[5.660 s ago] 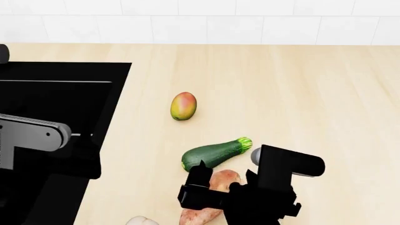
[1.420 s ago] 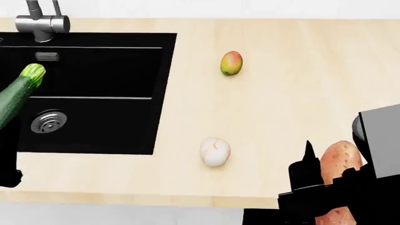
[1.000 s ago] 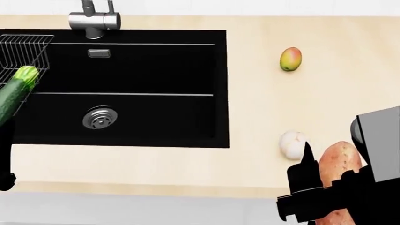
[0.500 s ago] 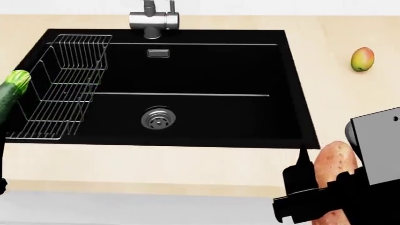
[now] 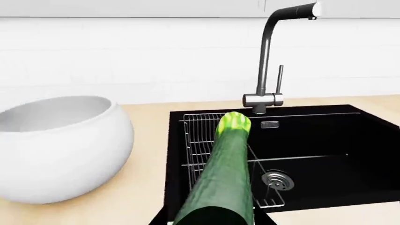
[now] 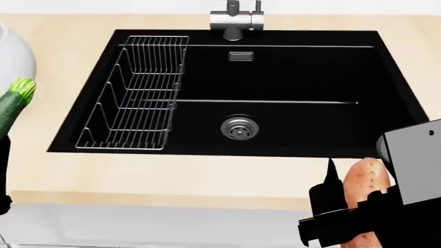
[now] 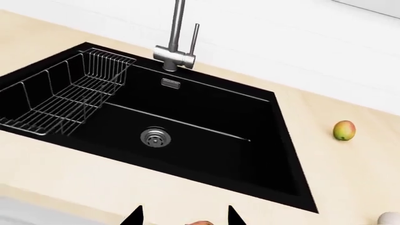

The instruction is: There is a mixed pile of frozen fruits and vegetables on the counter. Locate all the frozen vegetables and place the items in a bowl on the counter. Take all the frozen fruits and defrost them in a running sink.

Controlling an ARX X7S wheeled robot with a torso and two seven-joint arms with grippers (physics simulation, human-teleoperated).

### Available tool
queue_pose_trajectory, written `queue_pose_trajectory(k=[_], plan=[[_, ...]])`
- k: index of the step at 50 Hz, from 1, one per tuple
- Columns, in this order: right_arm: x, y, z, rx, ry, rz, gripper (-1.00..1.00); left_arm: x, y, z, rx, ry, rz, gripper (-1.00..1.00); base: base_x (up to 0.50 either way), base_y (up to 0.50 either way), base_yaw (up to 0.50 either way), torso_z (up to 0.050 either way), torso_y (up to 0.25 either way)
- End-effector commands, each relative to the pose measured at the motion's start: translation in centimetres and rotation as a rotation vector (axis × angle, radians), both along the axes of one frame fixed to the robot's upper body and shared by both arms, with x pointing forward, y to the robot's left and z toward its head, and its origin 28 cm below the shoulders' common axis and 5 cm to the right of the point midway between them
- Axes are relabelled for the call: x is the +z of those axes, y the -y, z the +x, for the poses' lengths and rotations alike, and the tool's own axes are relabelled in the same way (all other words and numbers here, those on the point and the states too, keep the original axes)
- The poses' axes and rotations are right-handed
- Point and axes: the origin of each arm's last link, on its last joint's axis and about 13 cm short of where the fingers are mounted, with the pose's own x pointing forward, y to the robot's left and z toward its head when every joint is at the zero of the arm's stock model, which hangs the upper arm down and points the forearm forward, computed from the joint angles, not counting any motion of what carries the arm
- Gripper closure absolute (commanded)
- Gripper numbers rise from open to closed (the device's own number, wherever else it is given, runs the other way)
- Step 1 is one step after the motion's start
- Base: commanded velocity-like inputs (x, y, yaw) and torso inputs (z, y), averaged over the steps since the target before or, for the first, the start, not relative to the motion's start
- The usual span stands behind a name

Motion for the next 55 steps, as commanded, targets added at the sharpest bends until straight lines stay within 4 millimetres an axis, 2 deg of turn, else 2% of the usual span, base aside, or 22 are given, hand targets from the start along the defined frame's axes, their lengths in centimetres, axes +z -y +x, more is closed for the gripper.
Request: queue_pose_trajectory(k=[1, 4, 5, 39, 43, 55], plan=[[0.0, 0.1, 0.1, -0.005, 0.007, -0.004, 1.00, 0.4, -0.6, -0.8, 0.010, 0.013, -0.005, 1.00, -0.11, 0.50, 0.00, 0.000, 0.000], [-0.2, 0.1, 0.1, -0.010, 0.003, -0.005, 1.00, 0.3, -0.5, -0.9, 0.007, 0.013, 0.000, 1.00, -0.11, 0.50, 0.00, 0.000, 0.000], [-0.2, 0.1, 0.1, -0.009, 0.003, -0.004, 1.00, 0.1, 0.1, -0.1, 0.011, 0.010, 0.000, 1.00, -0.11, 0.50, 0.00, 0.000, 0.000], [-0.5, 0.3, 0.7, 0.002, 0.025, -0.038, 1.00, 0.2, 0.1, -0.2, 0.032, 0.025, 0.013, 1.00, -0.03, 0.50, 0.00, 0.000, 0.000], [-0.4, 0.4, 0.8, 0.000, 0.030, -0.039, 1.00, 0.5, -0.8, -0.9, 0.037, 0.026, 0.012, 1.00, 0.12, 0.50, 0.00, 0.000, 0.000], [-0.6, 0.8, 1.0, -0.009, 0.048, -0.034, 1.00, 0.5, 0.2, 0.1, 0.034, 0.031, 0.013, 1.00, 0.38, 0.37, 0.00, 0.000, 0.001]])
